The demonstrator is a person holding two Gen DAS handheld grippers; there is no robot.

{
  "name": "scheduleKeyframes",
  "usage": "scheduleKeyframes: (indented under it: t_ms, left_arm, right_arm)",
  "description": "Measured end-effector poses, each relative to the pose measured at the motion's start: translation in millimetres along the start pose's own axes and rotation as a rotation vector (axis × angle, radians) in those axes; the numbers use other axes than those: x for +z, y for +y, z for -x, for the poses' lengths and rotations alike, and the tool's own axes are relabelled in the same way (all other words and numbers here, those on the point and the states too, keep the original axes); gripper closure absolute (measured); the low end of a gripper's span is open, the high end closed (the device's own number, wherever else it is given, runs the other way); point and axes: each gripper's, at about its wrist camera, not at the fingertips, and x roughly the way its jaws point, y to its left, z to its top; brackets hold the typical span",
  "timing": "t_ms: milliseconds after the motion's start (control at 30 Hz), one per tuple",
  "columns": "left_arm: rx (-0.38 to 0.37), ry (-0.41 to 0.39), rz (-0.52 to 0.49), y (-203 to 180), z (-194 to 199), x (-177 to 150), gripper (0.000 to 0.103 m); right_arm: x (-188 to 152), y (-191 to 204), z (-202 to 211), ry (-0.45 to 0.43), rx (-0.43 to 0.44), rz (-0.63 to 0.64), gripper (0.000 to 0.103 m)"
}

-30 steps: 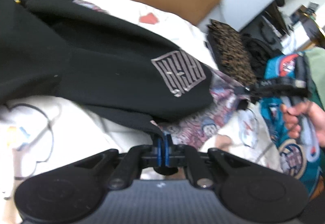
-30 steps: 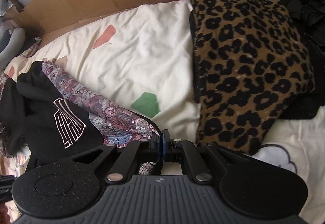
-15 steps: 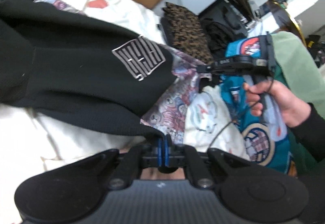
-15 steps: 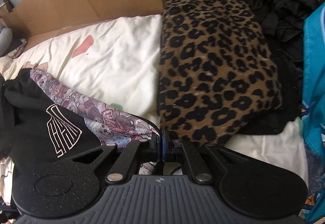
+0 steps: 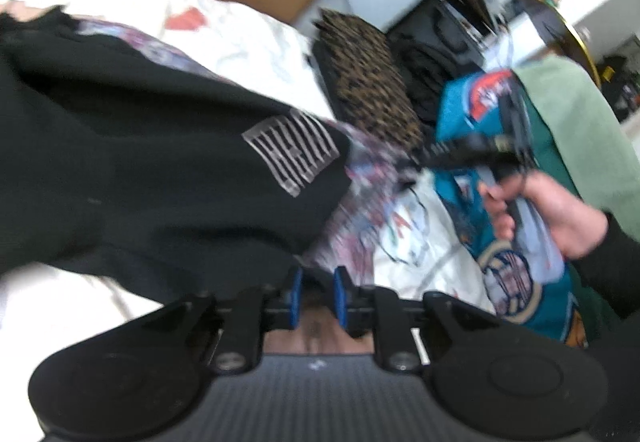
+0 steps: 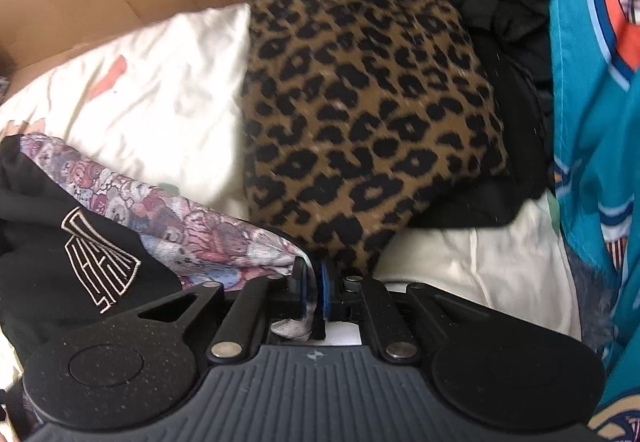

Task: Fold clothes
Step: 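Pull the hoodie apart with both tools, spreading it over the sheet, then open both tools and release the hoodie onto the sheet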

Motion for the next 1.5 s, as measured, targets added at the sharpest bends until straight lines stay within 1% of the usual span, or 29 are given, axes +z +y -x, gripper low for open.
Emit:
scheduleKeyframes:
  t_ms: [33,67,100,133,200,267,367,433,500,633,767,967,1100,1200,1333,1400,1500]
  left_arm:
    - [0.018,-0.013,0.012,5.7,6.2,2.0,0.077]
    - [0.038,-0.026,0.023,10.7,11.9,3.7,0.074]
    - [0.060,-0.041,0.032,15.3,17.4,5.1,0.071]
    - [0.086,-0.054,0.041,20.6,23.3,5.7,0.068]
    - [0.150,-0.076,0.062,33.2,36.6,4.3,0.064]
    - [0.223,-0.102,0.083,45.8,51.9,2.3,0.063]
    - [0.340,-0.171,0.124,64.0,78.6,-2.3,0.061]
    - [0.390,-0.203,0.171,76.3,94.1,-4.7,0.056]
    - [0.441,-0.220,0.201,87.6,106.1,-9.8,0.052]
    - [0.556,-0.219,0.243,106.8,126.5,-20.6,0.051]
    - [0.602,-0.234,0.288,120.6,144.8,-31.2,0.045]
    - [0.653,-0.228,0.255,135.0,165.0,-38.6,0.045]
    - [0.641,-0.236,0.222,142.9,176.6,-38.6,0.046]
    - [0.644,-0.227,0.181,145.0,180.3,-37.5,0.046]
    - [0.647,-0.203,0.137,148.1,180.9,-40.6,0.045]
    - [0.636,-0.192,0.112,148.3,178.5,-44.8,0.043]
    - [0.632,-0.166,0.105,151.3,171.7,-53.6,0.042]
  right_arm:
    - [0.2,-1.8,1.6,0.000,-0.007,-0.009,0.088]
    - [0.5,-2.9,3.6,-0.002,-0.019,-0.011,0.078]
    - [0.9,-3.7,5.7,-0.006,-0.029,-0.012,0.071]
    - [1.2,-4.4,8.1,-0.010,-0.036,-0.015,0.069]
    - [1.2,-4.4,13.0,-0.020,-0.021,-0.029,0.068]
    - [1.3,-2.5,16.4,-0.029,0.008,-0.043,0.067]
    - [5.0,7.0,20.7,-0.053,0.027,-0.042,0.062]
    - [9.2,13.4,25.7,-0.080,0.051,-0.046,0.062]
    - [12.9,20.7,30.7,-0.105,0.080,-0.043,0.062]
    - [16.6,35.2,41.1,-0.145,0.123,-0.028,0.061]
    - [18.3,47.5,46.3,-0.156,0.172,-0.031,0.061]
    - [17.3,71.3,49.4,-0.155,0.247,-0.032,0.061]
    - [20.4,87.0,51.4,-0.156,0.298,-0.051,0.061]
    - [23.4,100.2,53.8,-0.159,0.335,-0.049,0.061]
    - [19.6,122.7,54.2,-0.142,0.387,-0.007,0.058]
    - [14.1,136.5,53.3,-0.130,0.418,0.033,0.055]
    - [4.7,156.3,51.0,-0.108,0.452,0.090,0.054]
